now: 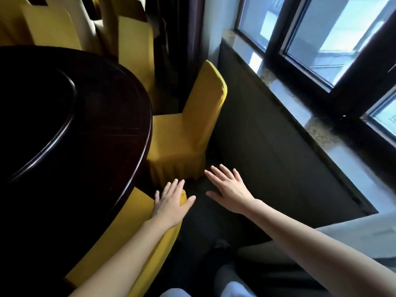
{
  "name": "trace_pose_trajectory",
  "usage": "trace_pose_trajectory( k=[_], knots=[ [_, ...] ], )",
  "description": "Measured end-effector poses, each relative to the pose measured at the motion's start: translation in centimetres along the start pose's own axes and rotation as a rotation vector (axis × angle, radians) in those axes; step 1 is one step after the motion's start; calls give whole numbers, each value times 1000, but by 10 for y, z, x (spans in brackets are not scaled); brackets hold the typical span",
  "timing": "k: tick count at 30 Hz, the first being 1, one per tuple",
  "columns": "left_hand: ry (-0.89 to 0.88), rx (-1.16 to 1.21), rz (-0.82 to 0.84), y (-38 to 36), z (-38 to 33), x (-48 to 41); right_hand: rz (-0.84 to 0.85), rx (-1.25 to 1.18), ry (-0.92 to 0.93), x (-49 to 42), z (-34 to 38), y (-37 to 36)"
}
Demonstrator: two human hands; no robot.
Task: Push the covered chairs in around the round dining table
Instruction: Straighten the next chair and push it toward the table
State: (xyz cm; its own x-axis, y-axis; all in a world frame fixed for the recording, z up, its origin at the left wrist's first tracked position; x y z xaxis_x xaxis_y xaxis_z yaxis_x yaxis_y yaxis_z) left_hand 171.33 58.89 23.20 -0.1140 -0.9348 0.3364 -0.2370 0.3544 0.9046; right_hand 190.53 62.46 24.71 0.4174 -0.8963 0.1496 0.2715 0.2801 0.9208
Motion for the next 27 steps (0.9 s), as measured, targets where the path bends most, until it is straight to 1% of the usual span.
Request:
trace_pose_trajectory(
  k=[5, 9, 13, 16, 20, 27],
  knots=[
    [39, -32, 7, 21, -20, -48, 72, -31, -15, -42, -38, 25],
    [62, -97, 10, 44, -39, -92, 64, -69, -14, -78, -69, 58],
    [59, -171, -21, 59, -70, -141, 79, -90, -10, -104, -106, 84],
    [38, -155, -40, 66, -93, -174, 104, -68, 1, -123, -138, 101],
    [44, -135, -59, 77, -114, -213, 68, -36, 46, -148, -173, 122],
    [78, -138, -54, 100, -121, -261, 85, -45, 59, -195, -209, 139]
  ],
)
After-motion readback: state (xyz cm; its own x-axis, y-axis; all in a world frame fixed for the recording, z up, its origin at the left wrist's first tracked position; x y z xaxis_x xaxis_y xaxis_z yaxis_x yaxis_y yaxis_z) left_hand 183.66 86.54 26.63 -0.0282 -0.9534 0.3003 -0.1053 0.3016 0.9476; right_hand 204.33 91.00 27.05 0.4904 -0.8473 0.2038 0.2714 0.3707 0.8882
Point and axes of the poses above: each hand's wrist, its own x-axis away from the middle knuckle, its own y-axis out of the back of the hand, z = x × y, the point moved 3 cm from there along -x, towards the middle knuckle, and after that the axes turned 12 degrees about -x, right-handed, at the moved point
